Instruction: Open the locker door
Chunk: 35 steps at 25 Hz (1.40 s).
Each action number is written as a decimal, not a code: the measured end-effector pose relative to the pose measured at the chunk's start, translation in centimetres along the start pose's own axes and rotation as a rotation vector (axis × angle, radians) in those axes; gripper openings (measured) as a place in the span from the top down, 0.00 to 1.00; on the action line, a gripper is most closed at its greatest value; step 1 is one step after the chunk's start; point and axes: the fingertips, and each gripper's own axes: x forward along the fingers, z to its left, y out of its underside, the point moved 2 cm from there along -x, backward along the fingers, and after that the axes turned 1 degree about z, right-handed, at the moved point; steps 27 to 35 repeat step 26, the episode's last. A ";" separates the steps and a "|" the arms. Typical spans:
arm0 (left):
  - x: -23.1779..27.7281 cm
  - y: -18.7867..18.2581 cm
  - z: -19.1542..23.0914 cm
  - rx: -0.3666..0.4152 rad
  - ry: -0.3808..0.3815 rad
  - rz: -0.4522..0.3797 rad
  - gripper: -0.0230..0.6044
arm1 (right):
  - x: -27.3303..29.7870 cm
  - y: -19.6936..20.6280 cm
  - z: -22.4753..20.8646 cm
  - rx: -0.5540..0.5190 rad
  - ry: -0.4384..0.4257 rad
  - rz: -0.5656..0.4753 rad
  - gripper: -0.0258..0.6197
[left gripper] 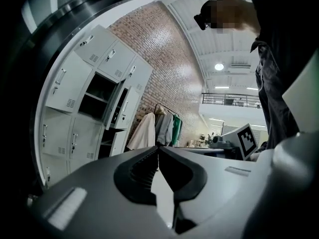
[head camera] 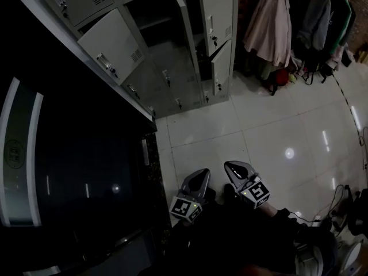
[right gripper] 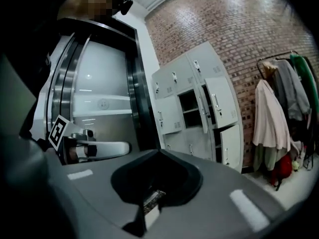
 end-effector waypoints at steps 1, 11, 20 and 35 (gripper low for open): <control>-0.1 0.6 -1.1 -0.009 -0.017 -0.008 0.95 | -1.2 -0.2 -0.3 -0.033 -0.013 -0.005 0.96; 0.9 3.8 -9.4 -0.008 0.013 0.019 0.95 | -8.4 0.6 -0.7 -0.104 -0.047 0.006 0.96; 0.6 3.3 -10.5 0.011 -0.021 0.000 0.95 | -8.9 1.0 1.6 -0.116 -0.116 0.000 0.96; -0.5 3.8 -10.4 -0.005 -0.059 -0.007 0.95 | -9.4 1.9 0.0 -0.119 -0.075 0.037 0.96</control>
